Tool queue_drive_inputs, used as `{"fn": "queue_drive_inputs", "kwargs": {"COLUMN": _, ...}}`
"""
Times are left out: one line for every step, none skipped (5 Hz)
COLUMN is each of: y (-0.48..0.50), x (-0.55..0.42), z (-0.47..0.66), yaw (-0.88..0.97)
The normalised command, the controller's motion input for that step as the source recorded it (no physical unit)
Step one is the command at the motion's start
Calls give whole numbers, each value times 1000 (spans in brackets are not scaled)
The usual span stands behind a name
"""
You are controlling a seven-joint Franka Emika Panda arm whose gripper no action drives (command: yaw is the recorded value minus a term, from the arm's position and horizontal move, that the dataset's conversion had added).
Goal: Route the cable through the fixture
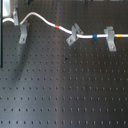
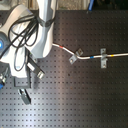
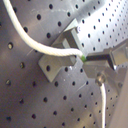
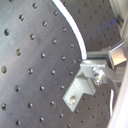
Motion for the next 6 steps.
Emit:
{"fn": "queue_drive_inputs", "kwargs": {"y": 1, "x": 15, "z": 0, "yaw": 768}}
{"fn": "queue_drive_inputs", "kwargs": {"y": -26, "x": 0, "z": 0, "yaw": 831}}
{"fn": "queue_drive_inputs", "kwargs": {"y": -32, "x": -5, "z": 1, "yaw": 854}}
{"fn": "queue_drive_inputs", "kwargs": {"y": -32, "x": -13, "z": 1, "yaw": 857}}
{"fn": "queue_drive_inputs", "kwargs": {"y": -27, "x": -30, "z": 1, "yaw": 848}}
{"fn": "queue_drive_inputs", "kwargs": {"y": -28, "x": -33, "z": 1, "yaw": 863}}
